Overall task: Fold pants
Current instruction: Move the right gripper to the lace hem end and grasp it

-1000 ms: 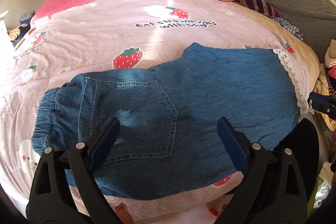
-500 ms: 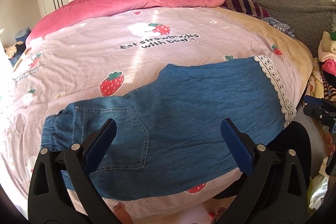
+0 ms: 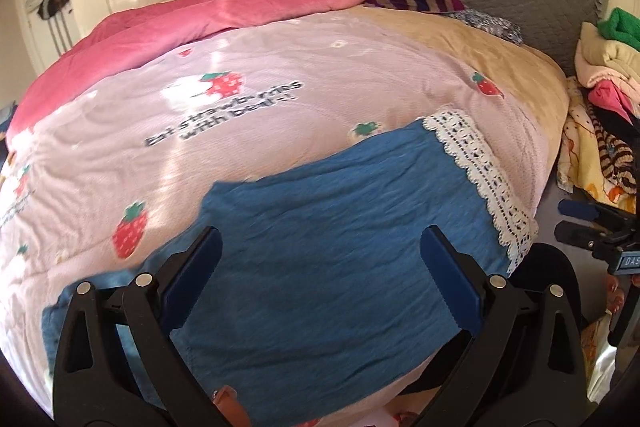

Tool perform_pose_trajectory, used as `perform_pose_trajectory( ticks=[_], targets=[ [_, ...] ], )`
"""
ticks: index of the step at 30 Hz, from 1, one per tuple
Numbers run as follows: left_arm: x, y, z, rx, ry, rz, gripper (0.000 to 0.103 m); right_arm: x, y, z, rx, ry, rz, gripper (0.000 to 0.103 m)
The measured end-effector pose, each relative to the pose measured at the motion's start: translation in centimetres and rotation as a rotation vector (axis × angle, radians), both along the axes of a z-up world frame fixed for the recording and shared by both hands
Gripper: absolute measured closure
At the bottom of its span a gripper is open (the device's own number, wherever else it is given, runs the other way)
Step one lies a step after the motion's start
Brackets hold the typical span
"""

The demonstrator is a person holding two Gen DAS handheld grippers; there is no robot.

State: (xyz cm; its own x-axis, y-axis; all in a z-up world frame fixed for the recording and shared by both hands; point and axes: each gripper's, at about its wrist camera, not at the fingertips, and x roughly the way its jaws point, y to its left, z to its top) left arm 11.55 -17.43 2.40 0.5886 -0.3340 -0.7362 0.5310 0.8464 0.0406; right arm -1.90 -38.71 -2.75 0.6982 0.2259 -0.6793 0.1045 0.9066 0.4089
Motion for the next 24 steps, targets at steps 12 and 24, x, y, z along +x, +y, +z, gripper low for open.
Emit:
perform_pose_trajectory(
  ticks=[12, 24],
  targets=[
    [6.4, -9.5, -2.8, 0.027, 0.103, -0.202, 0.010, 1.6, 0.4, -3.0, 0.105, 0.097, 0.037, 0.011],
    [9.8, -14.0, -4.9, 0.005, 0.211, -0.397, 0.010, 2.9, 1.4, -5.3, 0.213, 0.150, 0.104, 0.053]
  ],
)
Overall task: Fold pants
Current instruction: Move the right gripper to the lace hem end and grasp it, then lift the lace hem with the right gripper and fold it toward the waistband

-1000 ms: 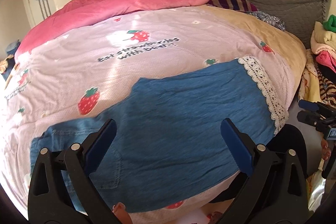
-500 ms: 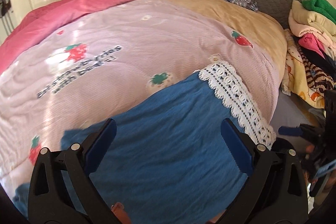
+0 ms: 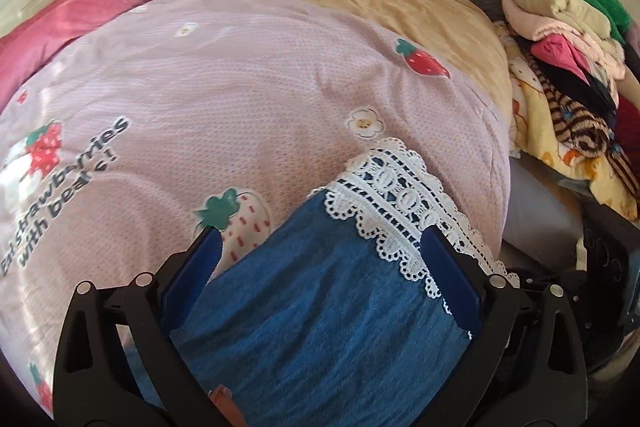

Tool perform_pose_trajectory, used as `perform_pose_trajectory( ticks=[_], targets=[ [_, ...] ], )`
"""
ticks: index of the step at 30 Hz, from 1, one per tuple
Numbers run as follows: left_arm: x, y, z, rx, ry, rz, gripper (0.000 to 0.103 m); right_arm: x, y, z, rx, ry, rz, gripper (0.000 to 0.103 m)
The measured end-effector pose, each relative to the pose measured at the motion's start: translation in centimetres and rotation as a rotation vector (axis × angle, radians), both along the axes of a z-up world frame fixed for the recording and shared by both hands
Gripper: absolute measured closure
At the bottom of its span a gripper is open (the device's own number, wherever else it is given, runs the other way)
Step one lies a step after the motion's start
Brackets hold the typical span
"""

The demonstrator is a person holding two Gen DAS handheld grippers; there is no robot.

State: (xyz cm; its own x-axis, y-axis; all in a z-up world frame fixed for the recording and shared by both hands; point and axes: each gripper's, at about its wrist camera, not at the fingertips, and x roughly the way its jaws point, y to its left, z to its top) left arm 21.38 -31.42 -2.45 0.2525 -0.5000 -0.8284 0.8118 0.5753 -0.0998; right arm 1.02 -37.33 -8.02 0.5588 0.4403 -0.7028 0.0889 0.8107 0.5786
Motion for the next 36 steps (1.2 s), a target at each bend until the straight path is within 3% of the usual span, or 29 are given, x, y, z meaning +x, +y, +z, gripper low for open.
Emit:
perform_pose_trajectory(
  ticks=[3, 6, 9, 12, 16, 20, 28, 36],
  targets=[
    [0.4, -0.7, -0.9, 0.017, 0.039, -0.049, 0.010, -0.8, -0.1, 0.5, 0.053, -0.048, -0.005, 0.069],
    [0.5, -1.3, -1.5, 0.038, 0.035, -0.107, 0.016, -1.7, 0.0, 1.4, 0.068, -0.101, -0.012, 0.070],
    [0.9, -1.9, -2.0, 0.015, 0.087, -0.163, 0.024, -1.9, -0.3, 1.7, 0.085, -0.115, -0.016, 0.070],
    [1.3, -2.5, -2.5, 0.007, 0.131, -0.195, 0.039, -2.2, -0.6, 1.0, 0.128, -0.090, -0.037, 0.067],
    [1.2, -2.4, -2.3, -0.025, 0.168, -0.214, 0.066, -2.4, -0.4, 0.5, 0.138, -0.066, -0.059, 0.069],
    [1.2, -1.6, -1.9, -0.062, 0.182, -0.211, 0.089, -2.3, 0.9, 1.7, 0.072, -0.104, -0.063, 0.073],
    [1.4, 1.5, 0.8, -0.239, 0.176, -0.203, 0.090, -3.3, 3.4, 5.9, -0.073, -0.246, -0.040, 0.075],
    [1.7, 8.6, 4.7, -0.419, 0.152, -0.158, 0.090, -2.4, 9.5, 10.7, -0.244, -0.377, 0.110, 0.075]
  ],
)
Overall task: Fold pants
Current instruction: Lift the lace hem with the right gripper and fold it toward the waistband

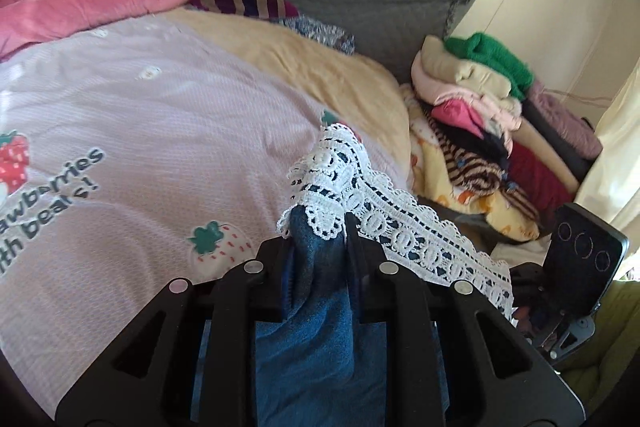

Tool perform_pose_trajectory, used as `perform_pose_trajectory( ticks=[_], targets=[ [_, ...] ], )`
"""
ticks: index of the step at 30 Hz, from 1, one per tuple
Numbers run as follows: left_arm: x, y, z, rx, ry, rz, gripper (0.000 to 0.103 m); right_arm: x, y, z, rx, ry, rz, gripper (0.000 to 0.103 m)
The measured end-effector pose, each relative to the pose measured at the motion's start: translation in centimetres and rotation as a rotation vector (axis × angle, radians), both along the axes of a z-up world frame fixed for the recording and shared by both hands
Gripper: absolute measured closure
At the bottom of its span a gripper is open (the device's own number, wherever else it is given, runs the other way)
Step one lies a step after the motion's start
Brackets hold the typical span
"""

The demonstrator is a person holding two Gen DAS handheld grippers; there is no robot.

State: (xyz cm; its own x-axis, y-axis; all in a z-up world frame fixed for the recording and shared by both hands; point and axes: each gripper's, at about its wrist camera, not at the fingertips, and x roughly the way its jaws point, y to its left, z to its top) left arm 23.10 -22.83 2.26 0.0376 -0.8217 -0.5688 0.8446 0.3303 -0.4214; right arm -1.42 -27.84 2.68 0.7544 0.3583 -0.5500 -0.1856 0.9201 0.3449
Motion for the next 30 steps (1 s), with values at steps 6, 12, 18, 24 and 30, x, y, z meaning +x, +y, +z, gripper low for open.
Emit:
perform_pose_trajectory(
  ticks=[6, 12, 18, 24, 30],
  targets=[
    [-0.2, 6.1, 0.3, -0.058, 0.016, 0.076, 0.090, 2.7, 7.2, 1.0, -0.173, -0.018, 0.152, 0.075],
    [-0.6, 12.0, -1.8, -0.036, 0.071, 0.207, 0.087, 5.9, 13.2, -0.9, -0.291, 0.036, 0.289, 0.075],
    [-0.4, 17.0, -3.8, -0.002, 0.122, 0.322, 0.071, 5.3, 18.3, -3.1, -0.419, 0.049, 0.362, 0.072],
    [-0.6, 22.6, -3.0, -0.119, 0.174, 0.455, 0.047, 3.9, 21.5, -4.3, -0.472, 0.014, 0.443, 0.058],
    [-2.6, 26.7, -1.1, -0.185, 0.140, 0.570, 0.036, 2.0, 22.9, -5.0, -0.438, 0.000, 0.543, 0.041]
  ],
)
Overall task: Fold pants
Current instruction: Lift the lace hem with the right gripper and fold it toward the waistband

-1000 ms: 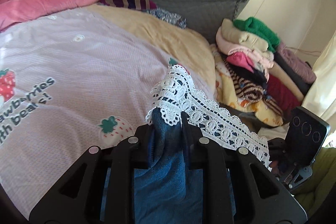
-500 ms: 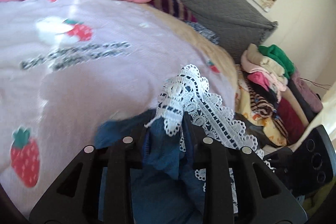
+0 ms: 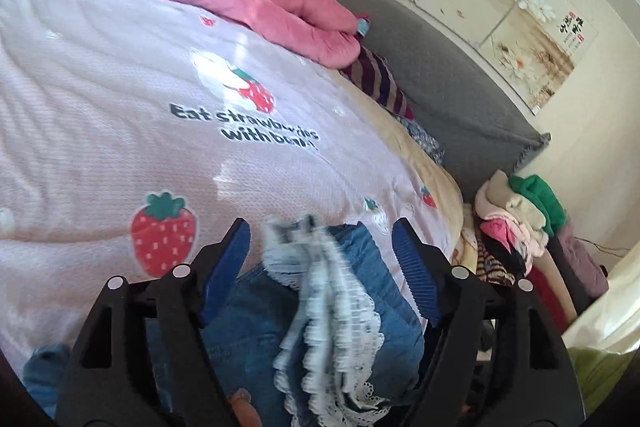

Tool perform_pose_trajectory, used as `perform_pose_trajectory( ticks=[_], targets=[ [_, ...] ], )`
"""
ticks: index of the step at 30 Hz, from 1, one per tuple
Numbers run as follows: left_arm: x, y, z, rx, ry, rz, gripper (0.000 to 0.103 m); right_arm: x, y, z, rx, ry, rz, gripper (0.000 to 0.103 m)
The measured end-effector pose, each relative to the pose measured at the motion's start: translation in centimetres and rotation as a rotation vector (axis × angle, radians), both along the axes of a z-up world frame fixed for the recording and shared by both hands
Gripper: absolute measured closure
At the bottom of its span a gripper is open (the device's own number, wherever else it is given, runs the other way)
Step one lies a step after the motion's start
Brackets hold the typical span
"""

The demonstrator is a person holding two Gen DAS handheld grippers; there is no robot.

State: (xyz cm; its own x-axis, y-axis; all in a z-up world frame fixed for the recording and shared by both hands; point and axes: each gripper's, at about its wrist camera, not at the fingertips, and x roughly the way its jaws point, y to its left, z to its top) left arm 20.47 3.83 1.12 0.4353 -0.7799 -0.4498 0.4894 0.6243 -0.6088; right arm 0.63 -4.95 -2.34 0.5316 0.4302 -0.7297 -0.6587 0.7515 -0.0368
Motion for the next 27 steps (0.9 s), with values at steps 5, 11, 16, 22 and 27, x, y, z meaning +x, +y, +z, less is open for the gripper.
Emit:
perform_pose_trajectory(
  ticks=[5, 11, 16, 22, 27],
  targets=[
    [-2.8, 1.2, 0.0, 0.011, 0.011, 0.065, 0.029, -0.4, -3.2, 2.3, 0.187, 0.074, 0.008, 0.039],
    [-6.4, 0.6, -1.6, 0.059, 0.089, 0.041, 0.026, 3.8, -12.0, 5.7, 0.267, -0.017, -0.253, 0.032],
    [-8.2, -1.5, -3.4, 0.142, 0.125, 0.017, 0.026, 10.5, -14.8, 5.2, 0.120, 0.000, -0.268, 0.029],
    [-9.4, -2.3, -4.6, 0.213, 0.155, 0.052, 0.026, 18.0, -13.3, 2.6, 0.041, 0.084, -0.180, 0.030],
    [-10.1, -3.0, -4.3, 0.261, 0.150, 0.057, 0.033, 20.6, -11.9, 0.0, 0.001, 0.211, -0.106, 0.067]
  ],
)
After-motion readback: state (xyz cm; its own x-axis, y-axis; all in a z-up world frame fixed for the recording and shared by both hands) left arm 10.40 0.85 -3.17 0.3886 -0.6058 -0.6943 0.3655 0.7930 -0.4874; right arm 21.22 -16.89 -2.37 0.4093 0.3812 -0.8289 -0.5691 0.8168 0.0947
